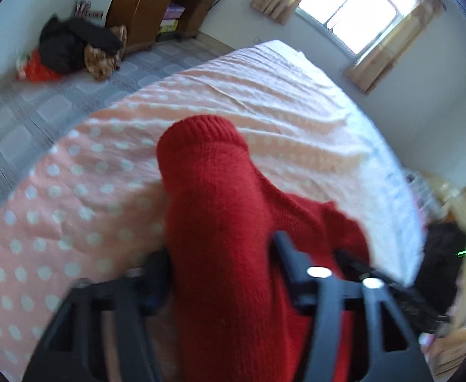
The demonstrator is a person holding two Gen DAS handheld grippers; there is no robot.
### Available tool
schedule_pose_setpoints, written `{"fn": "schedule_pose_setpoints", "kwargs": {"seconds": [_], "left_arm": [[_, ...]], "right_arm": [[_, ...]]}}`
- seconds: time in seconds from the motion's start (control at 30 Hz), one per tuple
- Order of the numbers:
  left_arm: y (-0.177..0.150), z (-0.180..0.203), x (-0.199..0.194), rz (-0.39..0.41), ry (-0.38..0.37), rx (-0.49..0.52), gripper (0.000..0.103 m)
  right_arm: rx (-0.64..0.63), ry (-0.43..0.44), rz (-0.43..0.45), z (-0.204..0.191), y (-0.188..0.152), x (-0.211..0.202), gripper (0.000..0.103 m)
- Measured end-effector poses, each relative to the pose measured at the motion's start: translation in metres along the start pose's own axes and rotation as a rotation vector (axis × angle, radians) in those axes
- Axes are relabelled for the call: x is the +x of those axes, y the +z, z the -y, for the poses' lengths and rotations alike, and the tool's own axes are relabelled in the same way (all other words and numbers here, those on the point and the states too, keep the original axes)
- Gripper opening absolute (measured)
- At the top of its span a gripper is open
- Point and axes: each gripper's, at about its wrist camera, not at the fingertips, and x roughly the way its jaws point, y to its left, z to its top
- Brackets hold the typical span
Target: Fold small clothes
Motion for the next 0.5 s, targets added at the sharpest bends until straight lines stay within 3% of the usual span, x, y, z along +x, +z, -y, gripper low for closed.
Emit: {"fn": "schedule_pose_setpoints", "kwargs": {"seconds": [0.07,0.13,0.2,0.27,0.37,0.5], "left_arm": [[-0.001,0.001,-0.01,0.048,0.009,0.01,0.031],[-0.001,0.004,-0.022,0.117,0.019,0.004,0.03],[0.003,0.01,-0.025,0.164,0.096,0.02,0.03],[0.008,0.013,-0.016,0.155,0.155,0.029,0.03],[0.01,0.006,0.008,0.102,0.212,0.007,0.039],[0.011,-0.002,0.01,0.09,0.21,-0.021,0.052]], "right_arm": [[-0.112,-0.029,0.05,-0.024,0.002,-0.007,0.022],[-0.215,-0.021,0.12,-0.044,0.007,-0.016,0.022],[-0.248,-0.041,0.162,-0.05,0.015,-0.016,0.022],[-0.247,-0.088,0.139,-0.045,0.026,0.0,0.022],[-0.29,-0.213,0.068,-0.035,0.016,0.038,0.022],[-0.266,-0.211,0.086,-0.026,0.016,0.034,0.023]]}}
